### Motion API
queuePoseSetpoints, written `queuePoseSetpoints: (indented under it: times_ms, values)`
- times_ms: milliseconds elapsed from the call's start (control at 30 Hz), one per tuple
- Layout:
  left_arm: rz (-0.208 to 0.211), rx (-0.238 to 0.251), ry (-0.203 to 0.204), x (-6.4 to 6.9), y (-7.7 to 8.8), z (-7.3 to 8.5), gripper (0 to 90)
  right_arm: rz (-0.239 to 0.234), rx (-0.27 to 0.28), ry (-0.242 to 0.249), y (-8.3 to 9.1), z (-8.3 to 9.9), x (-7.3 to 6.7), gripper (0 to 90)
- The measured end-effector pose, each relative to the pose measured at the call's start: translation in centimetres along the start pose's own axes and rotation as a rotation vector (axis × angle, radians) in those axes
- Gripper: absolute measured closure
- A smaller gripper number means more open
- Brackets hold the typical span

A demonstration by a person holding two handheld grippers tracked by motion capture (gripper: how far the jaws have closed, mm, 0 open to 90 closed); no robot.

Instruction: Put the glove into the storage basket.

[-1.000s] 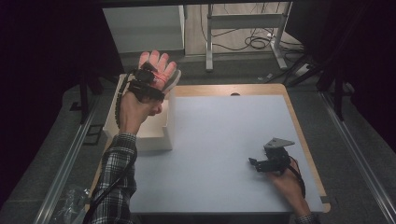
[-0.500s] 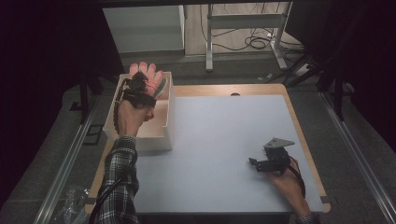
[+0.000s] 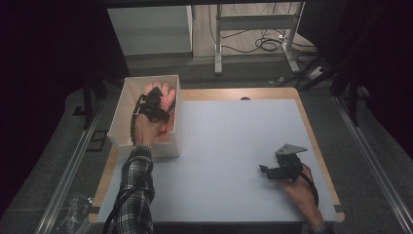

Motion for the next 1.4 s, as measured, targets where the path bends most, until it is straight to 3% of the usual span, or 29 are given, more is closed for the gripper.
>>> queuePoseSetpoints:
  times_ms: [333,433,600,700,900,1067,1400]
  values:
    - [-0.011,-0.099,-0.003,0.8,-3.0,0.0,35.9,0.000,0.000,0.000,0.0,0.0,0.0,16.0]
    - [-0.030,-0.115,-0.040,1.1,-3.5,0.0,30.4,0.000,0.000,0.000,0.0,0.0,0.0,16.0]
    - [0.021,-0.124,-0.050,1.0,-3.7,0.3,21.1,0.000,0.000,0.001,0.0,0.0,0.0,16.0]
    - [0.068,-0.114,-0.049,1.0,-3.4,0.5,15.7,0.000,0.000,0.001,0.0,0.0,0.0,16.0]
    - [0.116,-0.074,-0.045,1.0,-2.1,0.6,9.2,0.000,0.000,0.001,0.0,0.0,0.0,16.0]
    - [0.129,-0.049,-0.056,1.1,-1.1,0.8,8.1,0.001,0.000,0.002,0.0,0.0,0.0,16.0]
    - [0.104,0.009,-0.097,1.0,1.2,1.2,9.7,0.001,0.000,0.002,0.0,0.0,0.0,16.0]
Point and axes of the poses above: each handheld gripper's, and its own axes: y roughly backward along the jaws, z roughly out of its underside, x roughly to its right, the point moved 10 cm from there along -y, roughly forward along the jaws, and after that the axes turned 7 degrees about -x, right-handed, at the moved point
